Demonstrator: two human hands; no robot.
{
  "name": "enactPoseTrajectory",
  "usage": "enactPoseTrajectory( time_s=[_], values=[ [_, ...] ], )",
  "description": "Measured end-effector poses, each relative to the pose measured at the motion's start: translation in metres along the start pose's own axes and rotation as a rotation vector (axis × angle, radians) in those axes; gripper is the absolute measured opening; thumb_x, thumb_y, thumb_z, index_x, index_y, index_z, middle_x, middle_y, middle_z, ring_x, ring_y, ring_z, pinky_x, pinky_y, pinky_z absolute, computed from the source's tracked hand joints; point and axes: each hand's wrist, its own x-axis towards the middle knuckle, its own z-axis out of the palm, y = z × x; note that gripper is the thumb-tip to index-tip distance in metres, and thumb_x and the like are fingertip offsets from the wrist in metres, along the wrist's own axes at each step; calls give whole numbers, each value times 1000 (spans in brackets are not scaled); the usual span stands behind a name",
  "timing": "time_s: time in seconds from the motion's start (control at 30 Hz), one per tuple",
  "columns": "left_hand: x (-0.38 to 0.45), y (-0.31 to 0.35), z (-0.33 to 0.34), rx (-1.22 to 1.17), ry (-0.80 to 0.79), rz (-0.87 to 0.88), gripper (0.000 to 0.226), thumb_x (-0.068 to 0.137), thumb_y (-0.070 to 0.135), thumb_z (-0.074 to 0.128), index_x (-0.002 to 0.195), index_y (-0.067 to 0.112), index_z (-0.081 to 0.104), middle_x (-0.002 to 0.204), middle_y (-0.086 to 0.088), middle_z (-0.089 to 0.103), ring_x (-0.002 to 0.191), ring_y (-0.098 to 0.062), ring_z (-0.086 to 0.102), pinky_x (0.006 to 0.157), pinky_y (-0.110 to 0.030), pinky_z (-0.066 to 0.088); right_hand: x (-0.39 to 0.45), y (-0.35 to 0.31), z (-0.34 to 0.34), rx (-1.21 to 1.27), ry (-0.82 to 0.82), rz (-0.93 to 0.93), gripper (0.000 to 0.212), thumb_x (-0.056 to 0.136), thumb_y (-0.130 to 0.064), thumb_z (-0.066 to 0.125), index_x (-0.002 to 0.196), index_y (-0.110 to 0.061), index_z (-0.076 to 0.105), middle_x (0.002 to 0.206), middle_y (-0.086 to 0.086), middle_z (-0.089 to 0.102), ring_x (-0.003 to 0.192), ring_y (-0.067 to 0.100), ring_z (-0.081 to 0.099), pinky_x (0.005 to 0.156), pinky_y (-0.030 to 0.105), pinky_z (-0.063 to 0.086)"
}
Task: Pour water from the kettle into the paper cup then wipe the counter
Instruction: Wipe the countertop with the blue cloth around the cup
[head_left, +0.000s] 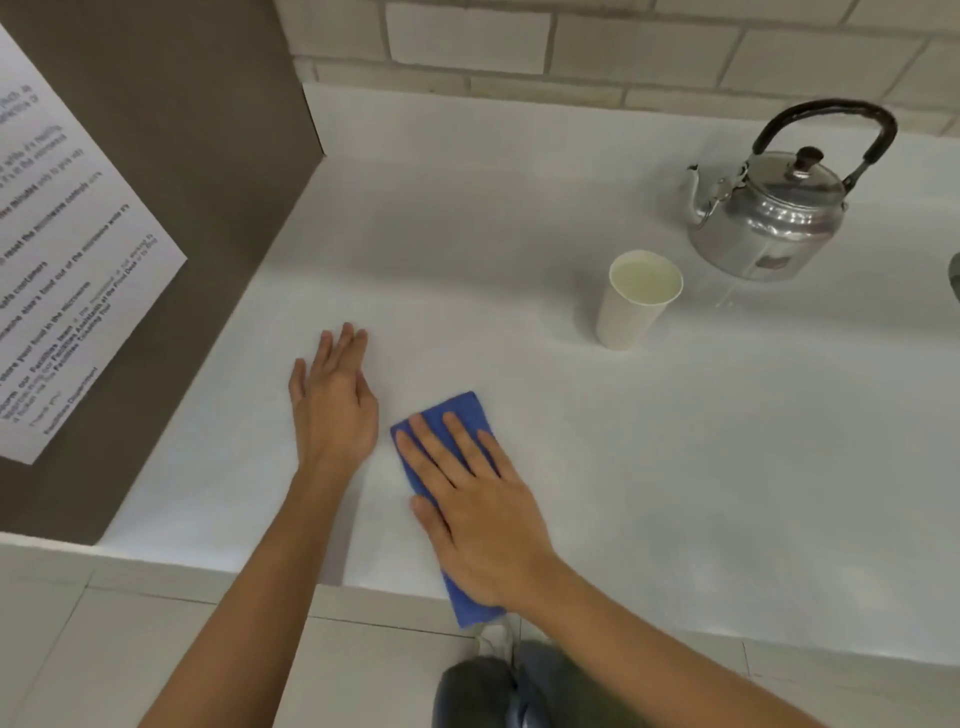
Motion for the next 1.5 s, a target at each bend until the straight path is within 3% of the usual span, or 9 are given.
enactPoseTrajectory(
  time_s=[0.1, 0.27, 0.43, 0.6, 0.7, 0.9, 1.1, 1.3, 1.5],
  values=[
    [-4, -1, 1, -33, 37, 3, 51, 95, -2, 36, 143, 13, 46, 156, -4, 38, 148, -20, 24, 122, -43, 12, -31, 42, -18, -40, 23, 72, 55, 105, -45, 20, 158, -32, 8, 165, -12, 8, 152, 11, 0, 122, 35, 2],
    [-18, 13, 3, -142, 27, 11, 52, 95, -7, 34, 141, 9, 48, 154, -7, 41, 148, -21, 26, 124, -43, 11, 53, 32, -23, -33, 19, 365, 59, 105, -41, 19, 158, -24, -2, 166, -5, -5, 152, 22, -9, 122, 39, -6],
    [-44, 21, -4, -250, -39, -7, 52, 96, -9, 31, 145, 6, 42, 157, -10, 34, 150, -22, 18, 125, -40, 8, -23, 17, -12, -33, -9, 106, 56, 104, -38, 22, 158, -27, 9, 165, -9, 10, 153, 17, 3, 122, 38, 4],
    [-83, 60, -4, -265, -133, 114, 51, 97, -4, 36, 146, 7, 40, 157, -8, 32, 151, -21, 11, 124, -46, 12, -72, 105, -47, -57, 12, 302, 56, 104, -40, 26, 157, -35, 7, 164, -13, 3, 152, 11, -1, 123, 37, 6],
    [-92, 88, 7, -222, -175, 214, 51, 99, 1, 36, 149, 9, 35, 159, -6, 28, 151, -19, 9, 124, -41, 9, -39, 98, -47, -88, 5, 380, 58, 105, -42, 22, 156, -34, -3, 165, -11, -6, 152, 16, -8, 123, 38, -2],
    [-96, 117, 23, -176, -239, 271, 51, 101, 6, 33, 152, 10, 27, 162, -6, 21, 152, -17, 8, 125, -39, 5, -102, 99, -42, -90, 22, 262, 55, 105, -41, 20, 158, -31, 8, 165, -12, 8, 152, 10, 1, 122, 36, 6],
    [-99, 138, 29, -179, -273, 279, 50, 102, 7, 33, 151, 10, 28, 161, -5, 23, 152, -17, 10, 125, -39, 5, -98, 173, -74, -102, 124, 736, 57, 105, -40, 21, 158, -28, 2, 165, -9, -1, 153, 18, -2, 123, 39, 2],
    [-112, 182, 48, -171, -312, 319, 49, 102, 14, 33, 151, 11, 28, 161, -5, 24, 151, -16, 16, 125, -38, 8, -141, 134, -59, -77, 64, 450, 55, 105, -42, 19, 157, -34, 4, 165, -15, 6, 152, 10, -1, 123, 34, 1],
    [-112, 175, 55, -63, -334, 356, 50, 102, 21, 36, 150, 8, 31, 161, -10, 24, 151, -20, 17, 124, -41, 13, -140, 212, -91, -92, 150, 861, 55, 105, -40, 21, 157, -33, 2, 165, -13, -3, 153, 16, -4, 122, 38, 2]
  ],
)
